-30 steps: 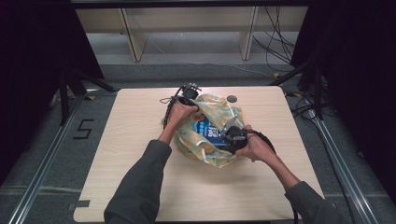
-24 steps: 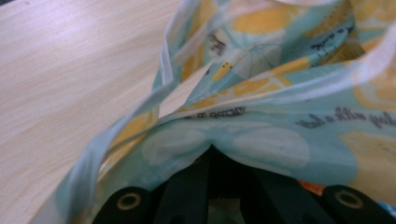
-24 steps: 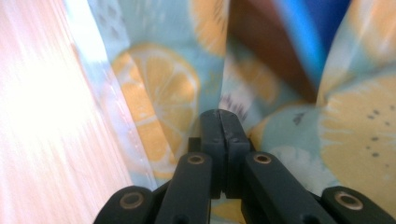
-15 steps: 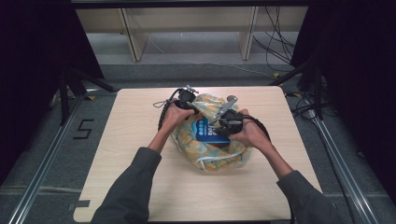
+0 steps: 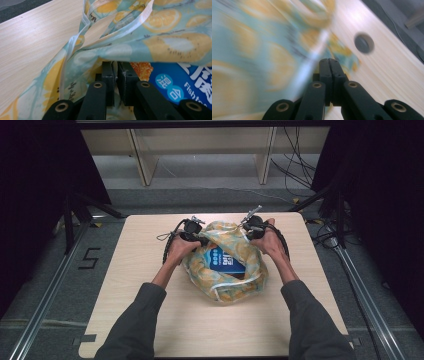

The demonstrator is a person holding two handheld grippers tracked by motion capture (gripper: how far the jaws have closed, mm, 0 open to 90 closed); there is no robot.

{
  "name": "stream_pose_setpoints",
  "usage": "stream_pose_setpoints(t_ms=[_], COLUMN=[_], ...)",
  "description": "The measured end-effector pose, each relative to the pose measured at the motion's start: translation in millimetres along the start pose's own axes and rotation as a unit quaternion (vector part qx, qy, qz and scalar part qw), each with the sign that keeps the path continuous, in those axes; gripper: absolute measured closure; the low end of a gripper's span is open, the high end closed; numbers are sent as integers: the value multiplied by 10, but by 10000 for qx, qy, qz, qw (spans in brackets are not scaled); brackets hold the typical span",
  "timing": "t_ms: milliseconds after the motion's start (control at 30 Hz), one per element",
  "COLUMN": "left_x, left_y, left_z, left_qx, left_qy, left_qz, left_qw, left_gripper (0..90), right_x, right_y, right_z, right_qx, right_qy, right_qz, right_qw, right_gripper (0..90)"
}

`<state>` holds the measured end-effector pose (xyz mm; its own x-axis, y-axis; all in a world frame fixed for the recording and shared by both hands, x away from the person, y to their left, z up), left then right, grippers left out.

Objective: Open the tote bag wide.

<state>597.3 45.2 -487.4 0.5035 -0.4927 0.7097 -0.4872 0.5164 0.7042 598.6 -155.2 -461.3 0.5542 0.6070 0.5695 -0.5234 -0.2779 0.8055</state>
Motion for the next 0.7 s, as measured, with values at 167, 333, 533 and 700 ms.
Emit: stream_pose_setpoints(t_ms=[167, 333, 533, 700], left_x=[24, 42, 31, 37], left_y=[-34, -26, -59, -36], left_z=[57, 67, 9, 11], left_qx=[23, 3, -11, -34], left_qy=[-29, -16, 134, 180], left_qz=[-50, -59, -89, -56], left_qw=[10000, 10000, 9999, 9998], left_gripper=[833, 838, 846, 846], right_x=[93, 120, 260, 45], right_y=[311, 435, 774, 491], right_z=[-504, -760, -810, -1030], right_qx=[1142, 1177, 1338, 1462], right_qy=[-107, 371, 392, 864], right_qz=[403, 592, 796, 214], right_qw=[9926, 9906, 9870, 9853], right_gripper=[900, 900, 900, 900])
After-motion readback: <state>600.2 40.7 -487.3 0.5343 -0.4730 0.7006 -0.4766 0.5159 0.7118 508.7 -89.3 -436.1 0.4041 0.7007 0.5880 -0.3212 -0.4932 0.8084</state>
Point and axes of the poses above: each handheld gripper's, and its own axes: y roughly backward along the jaws, x roughly out of its top, z roughly to its right, the point moved 6 cm from there along -y, roughly forward along the jaws, and after that the axes turned 5 degrees about -y, right-handed, at the moved point
